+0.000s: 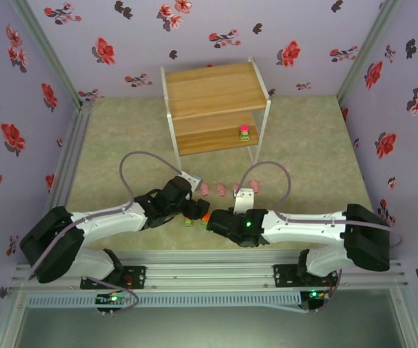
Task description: Place and organize the plastic toys onto the shelf
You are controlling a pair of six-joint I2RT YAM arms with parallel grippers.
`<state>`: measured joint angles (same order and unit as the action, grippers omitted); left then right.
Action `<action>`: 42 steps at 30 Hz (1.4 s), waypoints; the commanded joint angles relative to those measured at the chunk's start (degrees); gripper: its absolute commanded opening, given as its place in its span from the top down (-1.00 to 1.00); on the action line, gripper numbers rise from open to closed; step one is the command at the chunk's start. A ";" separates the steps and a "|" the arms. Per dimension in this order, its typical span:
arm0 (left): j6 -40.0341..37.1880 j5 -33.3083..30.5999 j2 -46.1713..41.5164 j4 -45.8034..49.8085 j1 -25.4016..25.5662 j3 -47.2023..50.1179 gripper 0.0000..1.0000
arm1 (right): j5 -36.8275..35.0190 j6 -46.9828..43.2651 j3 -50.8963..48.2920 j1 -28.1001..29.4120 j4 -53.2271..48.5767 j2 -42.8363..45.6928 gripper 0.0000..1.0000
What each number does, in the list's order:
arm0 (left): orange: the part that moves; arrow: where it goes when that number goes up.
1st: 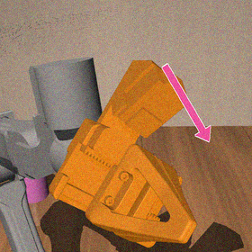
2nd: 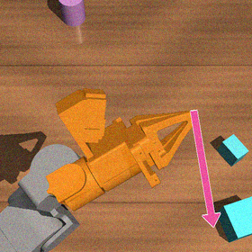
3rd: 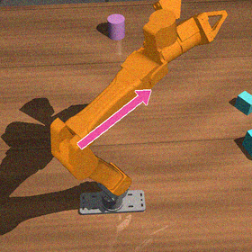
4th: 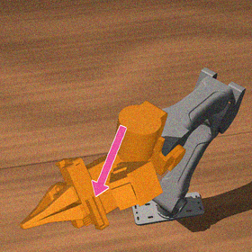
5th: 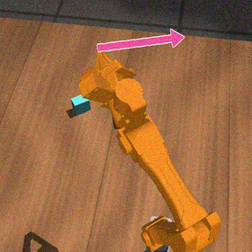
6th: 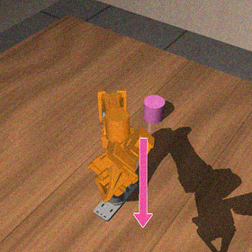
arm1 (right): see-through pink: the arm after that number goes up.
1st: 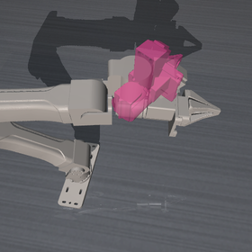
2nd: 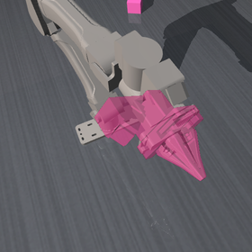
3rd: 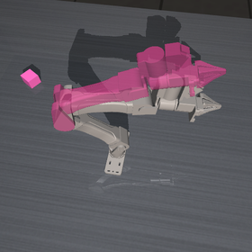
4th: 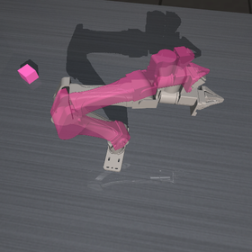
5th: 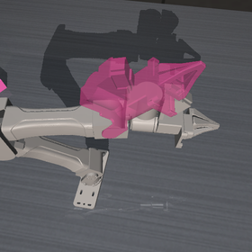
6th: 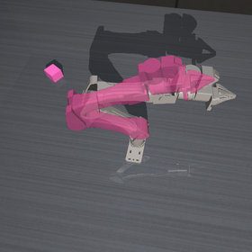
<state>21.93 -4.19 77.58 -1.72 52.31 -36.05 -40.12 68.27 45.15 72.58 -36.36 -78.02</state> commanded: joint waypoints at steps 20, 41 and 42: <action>-1.28 1.82 -2.16 -2.30 -0.11 1.08 -0.53 | -3.84 -18.06 6.90 -8.73 -2.07 5.86 0.59; -1.87 1.86 -7.84 -4.98 -0.11 4.20 -0.53 | 1.21 -32.76 16.77 -18.82 6.81 0.11 0.58; -1.89 1.89 -7.88 -4.96 -0.11 4.18 -0.53 | 1.50 -33.35 17.38 -19.25 7.09 -0.36 0.58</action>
<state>21.67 -2.74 70.74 -5.21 52.31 -32.64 -39.68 38.35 59.66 54.54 -31.62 -77.19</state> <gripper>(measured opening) 0.767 0.281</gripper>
